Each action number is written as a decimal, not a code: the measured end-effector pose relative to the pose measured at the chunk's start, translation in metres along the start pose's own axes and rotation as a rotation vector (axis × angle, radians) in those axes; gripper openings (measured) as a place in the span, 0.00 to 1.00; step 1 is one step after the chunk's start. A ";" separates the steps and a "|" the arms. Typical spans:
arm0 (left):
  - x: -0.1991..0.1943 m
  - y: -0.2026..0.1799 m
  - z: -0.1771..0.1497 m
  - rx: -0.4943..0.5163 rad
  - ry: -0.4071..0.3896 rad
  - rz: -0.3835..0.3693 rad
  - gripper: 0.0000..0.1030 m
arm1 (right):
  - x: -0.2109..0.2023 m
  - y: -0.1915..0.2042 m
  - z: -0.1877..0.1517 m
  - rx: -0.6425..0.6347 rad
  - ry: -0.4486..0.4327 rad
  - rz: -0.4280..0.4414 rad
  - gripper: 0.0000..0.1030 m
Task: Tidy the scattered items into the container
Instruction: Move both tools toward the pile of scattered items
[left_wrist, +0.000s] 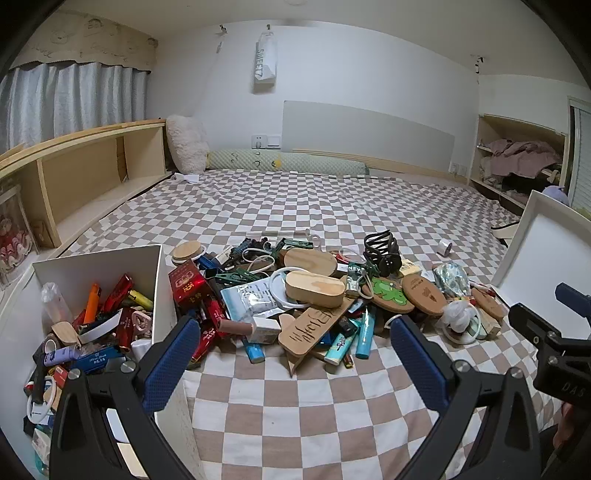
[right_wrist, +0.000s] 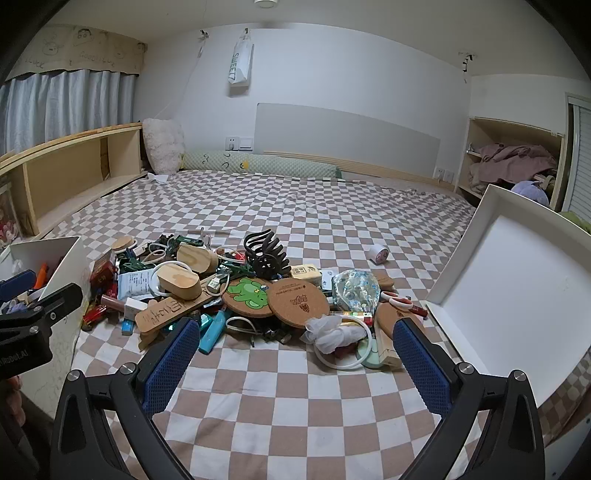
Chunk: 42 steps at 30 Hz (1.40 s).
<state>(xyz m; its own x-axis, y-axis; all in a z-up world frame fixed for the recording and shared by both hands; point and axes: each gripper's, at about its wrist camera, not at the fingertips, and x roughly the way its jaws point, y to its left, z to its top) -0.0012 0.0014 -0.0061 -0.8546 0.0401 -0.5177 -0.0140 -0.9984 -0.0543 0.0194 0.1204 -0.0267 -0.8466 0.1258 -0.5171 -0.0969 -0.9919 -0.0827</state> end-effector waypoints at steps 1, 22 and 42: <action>0.000 -0.001 0.000 0.001 0.001 0.000 1.00 | 0.000 0.000 0.000 -0.001 0.001 0.000 1.00; 0.013 -0.001 -0.006 -0.028 0.058 -0.079 1.00 | 0.015 -0.001 -0.012 0.009 0.037 0.003 1.00; 0.041 -0.022 -0.029 0.056 0.134 -0.146 1.00 | 0.059 -0.050 -0.041 0.119 0.076 -0.004 1.00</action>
<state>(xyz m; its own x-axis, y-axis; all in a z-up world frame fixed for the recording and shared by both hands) -0.0206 0.0263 -0.0511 -0.7647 0.1852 -0.6172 -0.1641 -0.9822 -0.0915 -0.0043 0.1777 -0.0877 -0.8045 0.1264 -0.5803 -0.1655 -0.9861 0.0146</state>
